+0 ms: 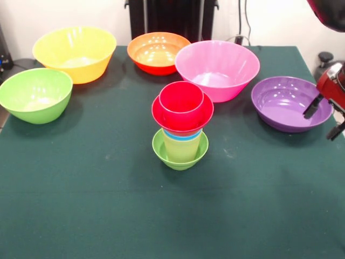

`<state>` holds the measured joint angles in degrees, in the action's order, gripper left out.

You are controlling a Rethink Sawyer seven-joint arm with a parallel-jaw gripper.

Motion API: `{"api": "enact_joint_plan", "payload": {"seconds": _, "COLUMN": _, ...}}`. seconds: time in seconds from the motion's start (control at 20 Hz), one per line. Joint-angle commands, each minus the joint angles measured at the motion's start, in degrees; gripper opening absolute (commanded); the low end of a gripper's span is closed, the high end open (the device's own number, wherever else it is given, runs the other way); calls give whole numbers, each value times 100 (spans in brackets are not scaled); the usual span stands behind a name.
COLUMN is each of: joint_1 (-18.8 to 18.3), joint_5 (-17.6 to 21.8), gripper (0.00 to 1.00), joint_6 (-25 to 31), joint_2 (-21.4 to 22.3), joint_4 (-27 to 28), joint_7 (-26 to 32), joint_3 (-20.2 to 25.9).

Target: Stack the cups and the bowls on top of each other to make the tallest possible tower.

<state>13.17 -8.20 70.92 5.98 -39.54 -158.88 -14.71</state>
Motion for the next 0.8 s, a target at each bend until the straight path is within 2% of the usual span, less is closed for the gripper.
{"api": "enact_joint_plan", "payload": {"seconds": 0.05, "joint_1": -154, "joint_5": -124, "gripper": 100, "joint_6": 1379, "joint_2": -104, "joint_4": 239, "joint_7": -237, "joint_3": 370}}
{"api": "enact_joint_plan", "payload": {"seconds": 0.25, "joint_1": -91, "joint_5": -167, "gripper": 100, "joint_6": 1382, "joint_2": -40, "joint_4": 115, "joint_7": -402, "joint_3": 342}}
{"api": "enact_joint_plan", "payload": {"seconds": 0.5, "joint_1": 101, "joint_5": -170, "gripper": 100, "joint_6": 720, "joint_2": -109, "joint_4": -253, "joint_7": -698, "joint_3": 356}}
{"api": "enact_joint_plan", "payload": {"seconds": 0.8, "joint_1": 145, "joint_5": -209, "gripper": 100, "joint_6": 590, "joint_2": -207, "joint_4": -262, "joint_7": -847, "joint_3": 306}}
